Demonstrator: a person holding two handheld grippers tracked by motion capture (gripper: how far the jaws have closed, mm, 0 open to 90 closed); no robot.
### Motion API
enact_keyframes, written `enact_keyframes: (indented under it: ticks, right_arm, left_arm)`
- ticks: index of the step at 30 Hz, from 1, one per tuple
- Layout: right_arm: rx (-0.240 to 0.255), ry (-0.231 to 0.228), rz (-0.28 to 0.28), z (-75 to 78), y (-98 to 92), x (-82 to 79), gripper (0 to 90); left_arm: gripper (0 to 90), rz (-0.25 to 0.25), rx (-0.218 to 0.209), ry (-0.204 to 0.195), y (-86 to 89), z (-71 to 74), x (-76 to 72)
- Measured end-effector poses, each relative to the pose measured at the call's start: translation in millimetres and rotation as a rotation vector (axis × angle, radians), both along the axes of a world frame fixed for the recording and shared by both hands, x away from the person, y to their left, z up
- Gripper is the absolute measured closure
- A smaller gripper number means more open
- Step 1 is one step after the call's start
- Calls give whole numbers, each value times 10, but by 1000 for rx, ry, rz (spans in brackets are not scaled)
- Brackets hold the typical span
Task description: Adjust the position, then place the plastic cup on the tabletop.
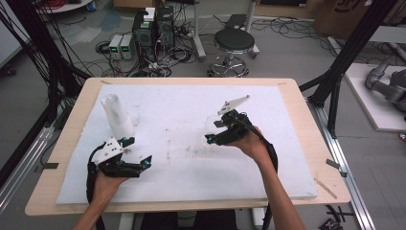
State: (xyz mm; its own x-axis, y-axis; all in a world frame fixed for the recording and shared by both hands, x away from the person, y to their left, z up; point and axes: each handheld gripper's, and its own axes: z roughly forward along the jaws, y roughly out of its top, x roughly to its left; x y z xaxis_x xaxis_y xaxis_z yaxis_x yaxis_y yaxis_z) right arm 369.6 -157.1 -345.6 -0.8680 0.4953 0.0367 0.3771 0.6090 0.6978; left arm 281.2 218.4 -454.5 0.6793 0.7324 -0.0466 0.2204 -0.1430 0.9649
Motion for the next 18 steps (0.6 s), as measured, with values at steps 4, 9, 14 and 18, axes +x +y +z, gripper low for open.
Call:
enact_keyframes:
  ticks: [4, 9, 14, 18]
  right_arm:
    - [-1, -1, -2, 7, -8, -3, 347]
    - [-5, -4, -7, 4, 0, 4, 346]
    - [-11, 3, -10, 6, 9, 6, 347]
    - [-17, 2, -11, -2, 25, 15, 347]
  left_arm:
    - [48, 7, -7, -1, 28, -8, 1]
    - [48, 10, -14, -1, 31, -14, 7]
    - [48, 16, -6, 4, 40, -20, 12]
    - [48, 24, -5, 9, 49, -43, 14]
